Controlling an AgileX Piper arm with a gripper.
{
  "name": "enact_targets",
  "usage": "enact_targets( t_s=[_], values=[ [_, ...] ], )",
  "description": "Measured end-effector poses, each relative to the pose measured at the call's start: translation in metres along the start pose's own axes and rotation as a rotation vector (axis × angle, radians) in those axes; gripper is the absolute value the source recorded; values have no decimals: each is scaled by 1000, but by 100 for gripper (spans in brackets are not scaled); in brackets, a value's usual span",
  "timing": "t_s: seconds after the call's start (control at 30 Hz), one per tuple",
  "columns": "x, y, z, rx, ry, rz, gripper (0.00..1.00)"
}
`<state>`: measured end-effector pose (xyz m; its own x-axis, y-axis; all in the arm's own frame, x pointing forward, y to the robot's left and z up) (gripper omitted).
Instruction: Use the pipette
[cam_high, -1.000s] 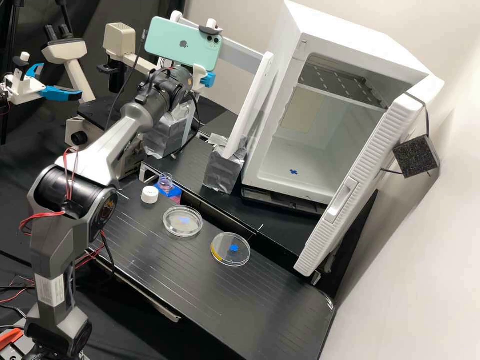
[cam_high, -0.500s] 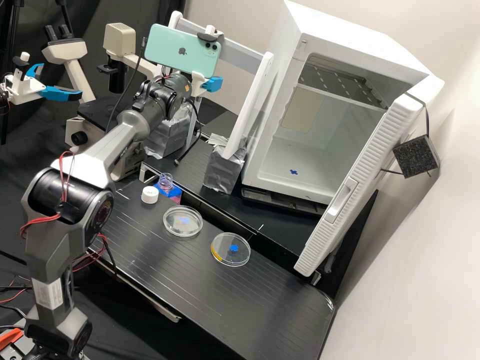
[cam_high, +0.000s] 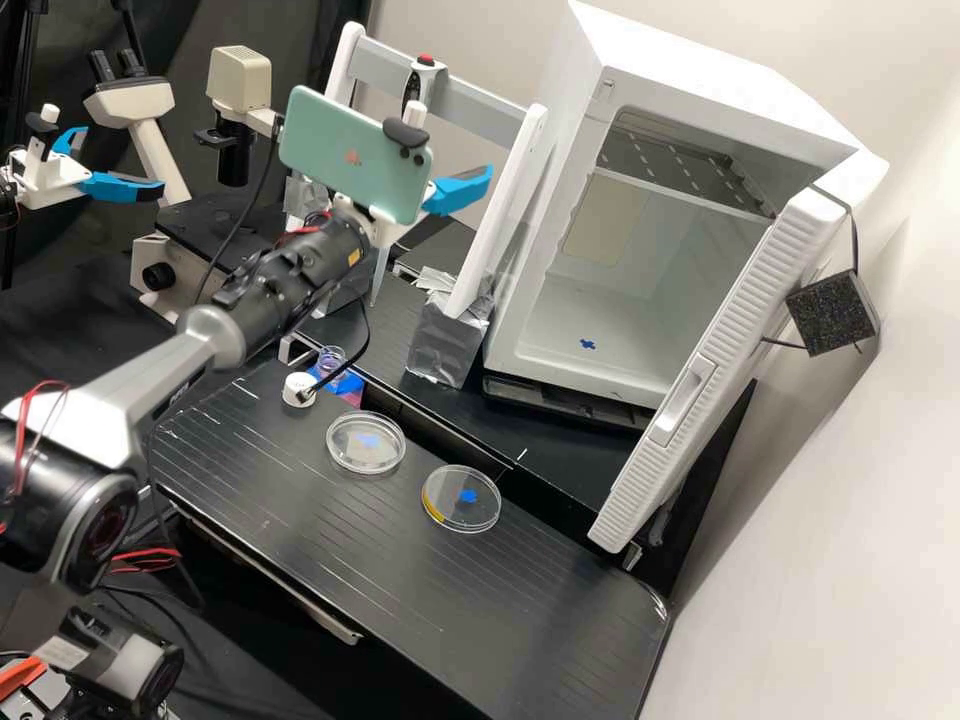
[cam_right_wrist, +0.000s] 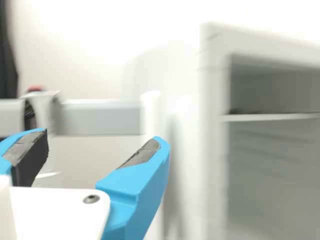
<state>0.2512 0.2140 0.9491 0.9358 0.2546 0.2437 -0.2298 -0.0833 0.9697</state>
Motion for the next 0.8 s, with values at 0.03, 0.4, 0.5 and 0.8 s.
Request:
enact_targets(
  t_s=[0.03,0.4,0.5,0.8],
  values=[
    [-9,-2,4,-8,-3,29,100],
    [-65,-49,69,13,-15,116,100],
    [-71,-58,82,46,1,124,100],
    [-83,-65,100,23,-5,142,100]
  ],
)
